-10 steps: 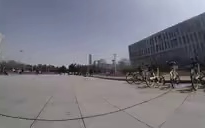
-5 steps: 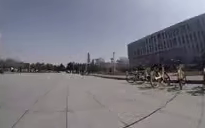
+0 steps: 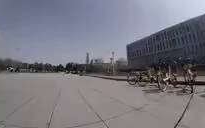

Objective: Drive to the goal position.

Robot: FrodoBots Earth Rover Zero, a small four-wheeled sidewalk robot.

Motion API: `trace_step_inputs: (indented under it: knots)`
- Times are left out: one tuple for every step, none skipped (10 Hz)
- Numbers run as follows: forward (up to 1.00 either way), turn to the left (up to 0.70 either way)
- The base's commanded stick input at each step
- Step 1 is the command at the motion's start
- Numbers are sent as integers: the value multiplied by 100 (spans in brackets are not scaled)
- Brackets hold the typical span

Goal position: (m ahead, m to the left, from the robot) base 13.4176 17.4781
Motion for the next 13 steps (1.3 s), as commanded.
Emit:
trace_step_inputs:
  knots:
    - [100, 0]
    - [100, 0]
    - [100, 0]
    - [100, 1]
    - [100, 12]
    - [100, 35]
    - [100, 40]
    - [100, 40]
    - [100, 40]
    - [100, 40]
    - [100, 40]
    - [100, 25]
    - [100, 10]
